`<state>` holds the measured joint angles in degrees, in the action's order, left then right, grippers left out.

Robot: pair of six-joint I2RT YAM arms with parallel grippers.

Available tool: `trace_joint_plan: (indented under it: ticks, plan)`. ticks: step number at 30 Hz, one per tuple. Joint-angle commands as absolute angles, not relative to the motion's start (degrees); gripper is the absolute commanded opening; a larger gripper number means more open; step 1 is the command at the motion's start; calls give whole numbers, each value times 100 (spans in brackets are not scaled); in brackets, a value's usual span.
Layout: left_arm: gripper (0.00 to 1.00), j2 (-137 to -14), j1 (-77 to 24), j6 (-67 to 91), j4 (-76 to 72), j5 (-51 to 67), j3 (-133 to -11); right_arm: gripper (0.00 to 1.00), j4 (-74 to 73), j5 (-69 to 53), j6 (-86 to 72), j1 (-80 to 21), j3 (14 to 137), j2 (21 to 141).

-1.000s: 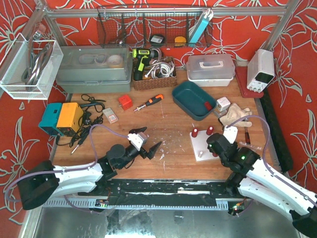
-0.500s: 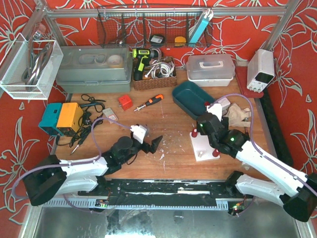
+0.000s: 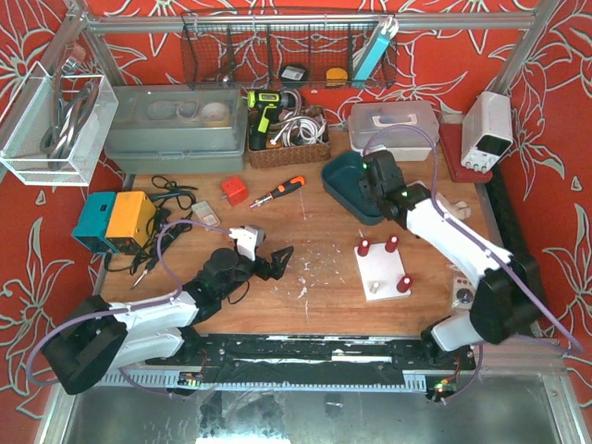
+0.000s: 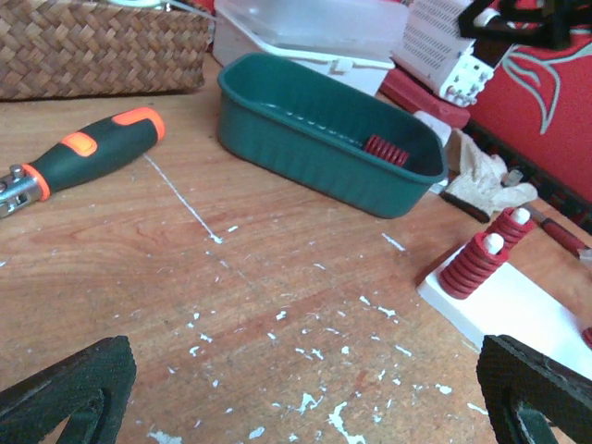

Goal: Install the large spring

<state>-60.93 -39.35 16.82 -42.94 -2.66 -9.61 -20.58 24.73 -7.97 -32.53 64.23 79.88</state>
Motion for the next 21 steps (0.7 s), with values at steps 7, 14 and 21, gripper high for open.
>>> trace_joint_plan:
  ticks: [7, 14, 21]
  plan:
    - [100, -5808, -3916, 1662, -4429, -307, -892, 43, -3216, 2021, -70, -2481, 8050, 10191]
    - [100, -5766, -3911, 1646, -4473, -369, -853, 43, -3976, 2601, -64, -2329, 8971, 11340]
    - [100, -5765, -3911, 1629, -4482, -371, -875, 45, -4307, 2673, -5, -2242, 9256, 11865]
